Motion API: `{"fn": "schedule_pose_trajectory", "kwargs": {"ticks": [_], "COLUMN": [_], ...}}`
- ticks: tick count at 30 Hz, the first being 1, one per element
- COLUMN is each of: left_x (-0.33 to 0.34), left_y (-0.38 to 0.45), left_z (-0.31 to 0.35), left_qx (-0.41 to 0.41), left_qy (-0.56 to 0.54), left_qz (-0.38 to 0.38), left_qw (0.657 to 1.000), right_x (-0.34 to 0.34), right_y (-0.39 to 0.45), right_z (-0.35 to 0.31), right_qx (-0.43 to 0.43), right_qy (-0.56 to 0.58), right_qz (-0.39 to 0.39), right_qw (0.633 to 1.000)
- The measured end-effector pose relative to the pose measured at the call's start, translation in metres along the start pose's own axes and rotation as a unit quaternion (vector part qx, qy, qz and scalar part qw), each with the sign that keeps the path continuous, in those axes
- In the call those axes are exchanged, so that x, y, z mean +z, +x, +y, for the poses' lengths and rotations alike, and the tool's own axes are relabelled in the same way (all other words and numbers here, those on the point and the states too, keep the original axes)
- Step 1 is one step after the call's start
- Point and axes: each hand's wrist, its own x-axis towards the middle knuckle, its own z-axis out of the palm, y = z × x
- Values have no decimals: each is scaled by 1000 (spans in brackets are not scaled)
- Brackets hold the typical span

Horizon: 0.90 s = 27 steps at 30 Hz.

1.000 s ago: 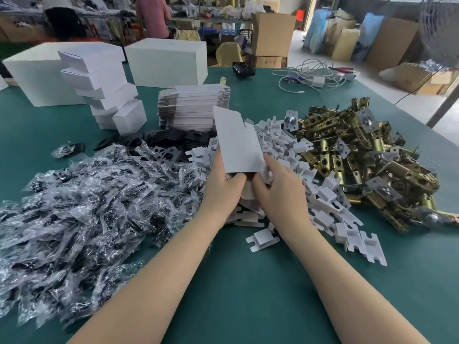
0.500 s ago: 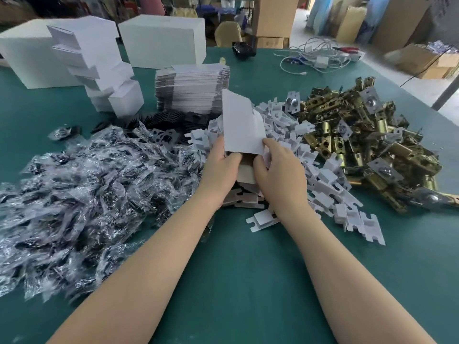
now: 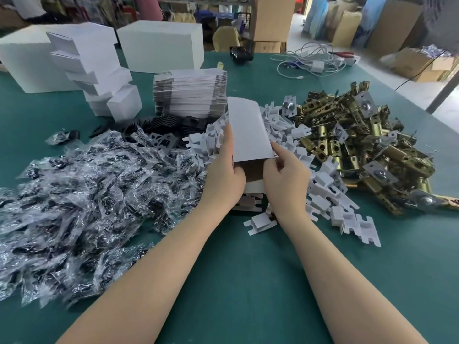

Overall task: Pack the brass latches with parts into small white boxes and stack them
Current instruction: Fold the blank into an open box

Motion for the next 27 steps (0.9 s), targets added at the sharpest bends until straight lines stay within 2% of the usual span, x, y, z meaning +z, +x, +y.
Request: {"fn": "schedule_pose_trajectory", "kwargs": {"ticks": [4,9,13,16,18,20,22,27], "left_x": [-1,-5,-9,-12,-13,-15,-17,-15], "left_y": [3,9,9,9,12,13,13,10], "left_z": [-1,-1,0,0,0,0,1,-3], "left_qx": [42,55,43,34,21,8,9,16], "left_qy": [64,93,30,5,-60,-123,-149,-158], "left_qz": [-1,-27,-63,-19,15,12,-7,-74], "left_qw": [997,994,997,999,998,992,989,985], "right_x": [-1,-5,-9,-15,-19,-21,-22,-29], "right_y": [0,0,3,8,10,12,13,15], "right_z": [-3,-10,-8,-7,-8,-9,-11,-9], "right_qx": [24,49,85,115,133,173,209,168], "right_qy": [98,195,260,295,321,342,347,282], "right_qz": [-7,-49,-125,-187,-228,-220,-175,-118], "right_qw": [995,978,954,930,909,897,897,937]}}
